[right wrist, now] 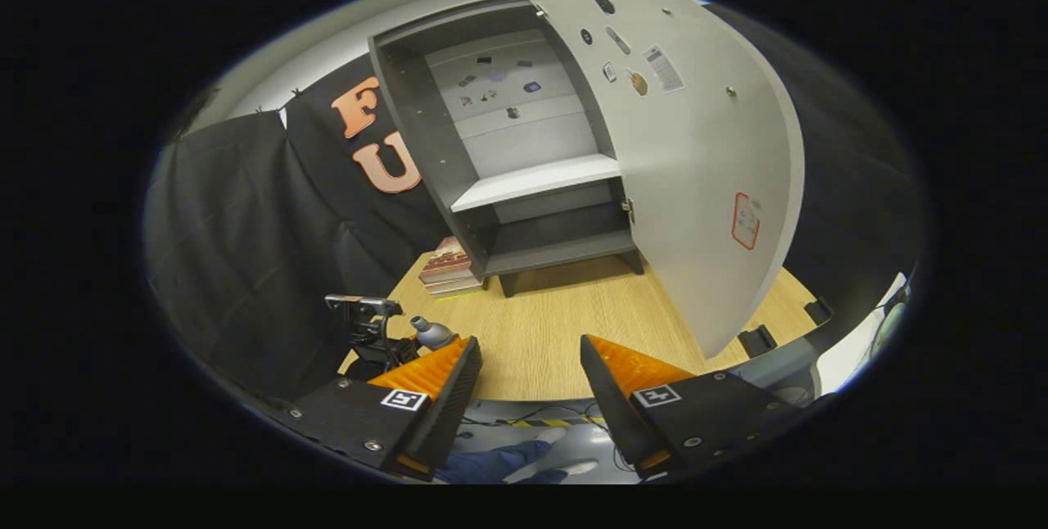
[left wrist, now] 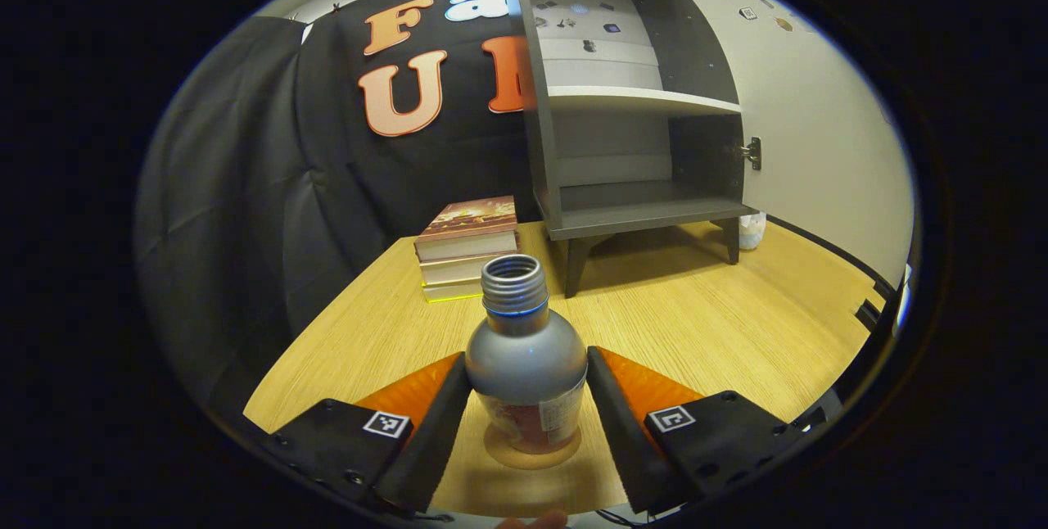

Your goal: Open the cabinet door with the right hand, grasp the bottle in the cabinet with the left hand and place it on the coaster, then close the cabinet door with the right hand.

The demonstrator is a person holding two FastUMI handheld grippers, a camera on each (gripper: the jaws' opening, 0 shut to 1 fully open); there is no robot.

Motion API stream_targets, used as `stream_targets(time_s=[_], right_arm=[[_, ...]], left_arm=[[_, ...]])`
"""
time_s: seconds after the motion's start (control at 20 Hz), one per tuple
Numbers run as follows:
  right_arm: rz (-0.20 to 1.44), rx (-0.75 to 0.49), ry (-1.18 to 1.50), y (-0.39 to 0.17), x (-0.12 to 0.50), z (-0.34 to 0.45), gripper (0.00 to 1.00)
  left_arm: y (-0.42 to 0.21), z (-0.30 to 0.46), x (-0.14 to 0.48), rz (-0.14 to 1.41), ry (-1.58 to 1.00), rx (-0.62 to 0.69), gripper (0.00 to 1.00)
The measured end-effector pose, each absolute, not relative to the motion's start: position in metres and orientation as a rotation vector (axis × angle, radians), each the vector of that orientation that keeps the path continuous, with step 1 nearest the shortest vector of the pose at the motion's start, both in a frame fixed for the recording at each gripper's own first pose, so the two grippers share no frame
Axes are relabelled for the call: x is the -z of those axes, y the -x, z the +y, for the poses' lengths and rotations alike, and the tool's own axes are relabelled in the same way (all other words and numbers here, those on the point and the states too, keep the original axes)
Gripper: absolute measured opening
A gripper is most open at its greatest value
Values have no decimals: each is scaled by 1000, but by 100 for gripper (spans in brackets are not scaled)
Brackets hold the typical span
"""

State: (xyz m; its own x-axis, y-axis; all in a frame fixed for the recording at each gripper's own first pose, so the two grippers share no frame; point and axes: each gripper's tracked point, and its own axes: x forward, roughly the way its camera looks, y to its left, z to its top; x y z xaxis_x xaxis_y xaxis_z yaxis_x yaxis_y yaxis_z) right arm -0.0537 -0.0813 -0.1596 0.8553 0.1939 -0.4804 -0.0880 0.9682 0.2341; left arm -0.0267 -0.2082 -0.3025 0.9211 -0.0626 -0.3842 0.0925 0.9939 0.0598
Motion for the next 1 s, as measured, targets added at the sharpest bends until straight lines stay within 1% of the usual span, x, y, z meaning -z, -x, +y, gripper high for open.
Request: stream_targets(time_s=[0.2,0.45,0.5,0.55,0.8,1.0], right_arm=[[511,-148,-208,56,155,-84,76],[469,-144,-219,62,141,-90,77],[454,-139,-221,62,136,-92,76],[436,-137,-225,62,130,-94,76],[309,-98,-200,65,81,-122,76],[211,-51,-158,63,41,-159,76]], left_arm=[[31,-203,290,375,-88,63,91],[28,-208,248,312,-77,77,94],[28,-210,239,296,-84,80,90],[27,-211,227,278,-90,82,94],[24,-223,155,173,-89,104,94],[20,-236,120,151,-71,134,94]])
